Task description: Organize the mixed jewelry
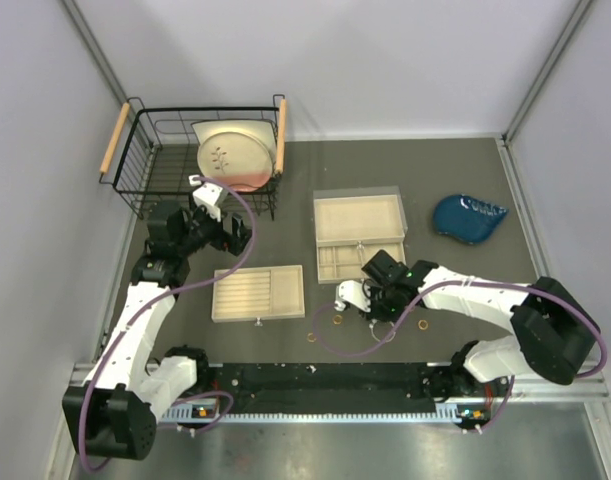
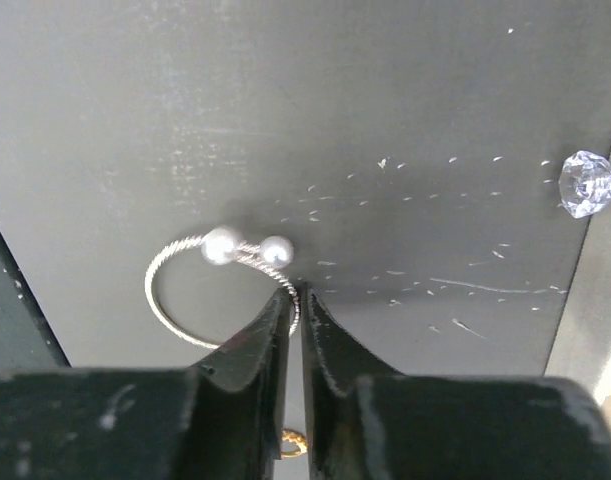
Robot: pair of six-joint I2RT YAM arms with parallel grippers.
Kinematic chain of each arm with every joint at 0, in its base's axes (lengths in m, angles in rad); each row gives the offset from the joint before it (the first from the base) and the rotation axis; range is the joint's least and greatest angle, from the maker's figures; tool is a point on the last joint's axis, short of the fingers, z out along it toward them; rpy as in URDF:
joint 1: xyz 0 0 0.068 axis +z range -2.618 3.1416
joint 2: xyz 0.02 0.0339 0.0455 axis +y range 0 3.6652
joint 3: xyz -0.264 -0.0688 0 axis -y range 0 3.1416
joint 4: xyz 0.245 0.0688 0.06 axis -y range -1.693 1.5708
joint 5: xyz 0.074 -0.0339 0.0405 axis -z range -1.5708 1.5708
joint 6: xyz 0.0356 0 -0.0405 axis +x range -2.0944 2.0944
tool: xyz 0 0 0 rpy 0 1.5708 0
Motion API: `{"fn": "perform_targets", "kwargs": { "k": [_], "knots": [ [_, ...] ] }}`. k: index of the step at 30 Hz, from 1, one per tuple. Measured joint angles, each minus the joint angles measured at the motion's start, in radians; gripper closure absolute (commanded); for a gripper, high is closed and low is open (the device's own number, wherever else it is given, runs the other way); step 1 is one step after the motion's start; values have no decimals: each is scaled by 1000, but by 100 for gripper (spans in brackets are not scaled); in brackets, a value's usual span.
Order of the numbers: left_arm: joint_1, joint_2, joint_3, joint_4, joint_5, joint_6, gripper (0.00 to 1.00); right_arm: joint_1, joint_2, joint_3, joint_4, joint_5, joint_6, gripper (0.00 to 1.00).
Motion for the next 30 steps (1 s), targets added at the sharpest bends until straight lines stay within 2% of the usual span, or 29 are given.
{"fn": "perform_targets", "kwargs": {
  "k": [9, 21, 30],
  "knots": [
    [0, -6, -7, 8, -15, 6, 6, 11, 3, 34, -41, 32, 10, 100],
    [0, -6, -8, 18, -68, 5, 6, 11, 13, 446, -249, 28, 28, 100],
    [0, -6, -8, 31, -150, -8, 7, 11, 143, 613, -278, 40, 74, 100]
  ]
}}
